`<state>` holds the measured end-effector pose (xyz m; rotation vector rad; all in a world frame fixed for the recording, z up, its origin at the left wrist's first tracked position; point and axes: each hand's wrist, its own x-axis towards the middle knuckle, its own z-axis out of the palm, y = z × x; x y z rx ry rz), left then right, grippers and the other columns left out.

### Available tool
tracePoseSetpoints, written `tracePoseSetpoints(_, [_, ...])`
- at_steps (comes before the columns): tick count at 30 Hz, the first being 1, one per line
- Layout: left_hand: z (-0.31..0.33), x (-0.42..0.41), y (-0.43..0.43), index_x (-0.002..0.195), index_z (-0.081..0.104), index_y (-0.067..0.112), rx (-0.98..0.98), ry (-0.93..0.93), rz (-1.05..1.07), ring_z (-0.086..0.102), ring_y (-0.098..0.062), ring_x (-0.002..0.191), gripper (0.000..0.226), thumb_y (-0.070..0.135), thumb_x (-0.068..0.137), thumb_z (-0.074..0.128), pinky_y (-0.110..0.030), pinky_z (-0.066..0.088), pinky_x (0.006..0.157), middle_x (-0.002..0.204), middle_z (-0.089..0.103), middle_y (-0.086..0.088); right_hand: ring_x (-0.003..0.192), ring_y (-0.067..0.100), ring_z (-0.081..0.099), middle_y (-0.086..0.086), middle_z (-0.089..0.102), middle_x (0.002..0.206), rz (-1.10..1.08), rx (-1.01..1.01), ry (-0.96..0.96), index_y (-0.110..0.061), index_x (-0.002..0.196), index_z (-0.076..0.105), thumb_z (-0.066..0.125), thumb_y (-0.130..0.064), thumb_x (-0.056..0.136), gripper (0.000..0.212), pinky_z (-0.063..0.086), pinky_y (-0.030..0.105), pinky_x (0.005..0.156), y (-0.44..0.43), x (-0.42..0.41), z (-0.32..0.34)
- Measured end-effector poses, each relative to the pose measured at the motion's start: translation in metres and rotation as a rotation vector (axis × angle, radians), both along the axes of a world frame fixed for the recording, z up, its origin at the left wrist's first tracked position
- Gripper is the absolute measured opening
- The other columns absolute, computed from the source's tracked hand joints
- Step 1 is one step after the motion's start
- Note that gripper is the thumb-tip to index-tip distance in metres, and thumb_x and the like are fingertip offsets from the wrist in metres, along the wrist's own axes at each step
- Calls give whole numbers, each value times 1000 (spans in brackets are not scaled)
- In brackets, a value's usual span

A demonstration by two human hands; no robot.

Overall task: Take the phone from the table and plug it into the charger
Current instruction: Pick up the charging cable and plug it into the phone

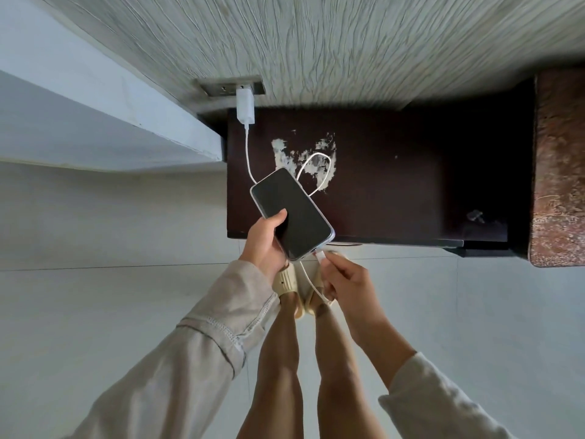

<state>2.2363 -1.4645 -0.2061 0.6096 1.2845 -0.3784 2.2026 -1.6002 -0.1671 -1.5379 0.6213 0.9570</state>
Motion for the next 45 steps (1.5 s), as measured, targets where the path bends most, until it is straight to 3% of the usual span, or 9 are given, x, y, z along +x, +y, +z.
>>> tracePoseSetpoints(4, [1,-3,-2,91,59,11,13,-21,51,70,-17,61,13,11,93,46,-26,55,40,77,69,-5,41,10,30,-11,38,32,44,13,11,-26,51,56,48,-8,92,46,27,22,47,-2,5,1])
tracePoseSetpoints(9, [5,-4,-5,97,58,14,47,-76,27,63,-18,79,14,11,94,44,-33,55,56,89,65,-5,36,6,30,-12,37,31,109,-4,-22,-25,47,51,48,-6,91,48,24,20,44,-5,12,0])
tracePoseSetpoints(12, [7,-2,-8,89,58,17,62,-108,28,63,-20,83,16,8,93,45,-37,53,69,91,64,-6,30,1,35,-12,42,31,122,-19,-10,-21,81,64,45,-8,92,25,29,14,40,-5,13,0])
tracePoseSetpoints(16, [8,2,-11,108,52,13,79,-118,17,63,-20,83,17,8,93,46,-36,55,61,94,63,-5,30,1,35,-9,44,43,113,-50,4,-13,117,56,45,-11,93,27,30,13,38,-5,11,-6])
tracePoseSetpoints(32, [9,-2,8,94,57,19,154,-201,17,64,-18,85,14,8,92,48,-24,58,48,94,65,-3,33,0,42,-14,57,38,241,50,-54,-26,103,54,48,-19,93,13,34,9,38,3,14,-8])
tracePoseSetpoints(36, [7,1,18,102,56,17,200,-264,15,64,-18,89,16,8,92,48,-24,58,56,98,65,-3,41,-4,52,-17,64,43,399,43,-117,-32,90,57,51,-25,90,9,46,6,54,1,24,-10])
tracePoseSetpoints(40, [7,5,32,116,51,17,229,-259,13,62,-18,92,25,8,92,46,-28,57,61,104,63,-3,61,0,57,-14,63,60,639,-28,-200,-36,73,63,54,-31,88,18,47,21,68,-12,29,-9])
tracePoseSetpoints(42, [8,7,40,114,50,17,248,-251,5,63,-17,90,24,7,92,46,-30,57,62,99,64,-1,69,4,57,-6,68,75,807,-102,-310,-22,85,71,53,-31,89,21,42,22,69,-22,26,-11])
tracePoseSetpoints(45, [7,9,48,117,50,12,330,-249,-73,61,-25,98,28,3,91,47,-43,54,84,101,63,-4,98,15,59,0,71,103,1175,-259,-510,-17,104,68,46,-21,93,26,35,29,100,-38,23,-22])
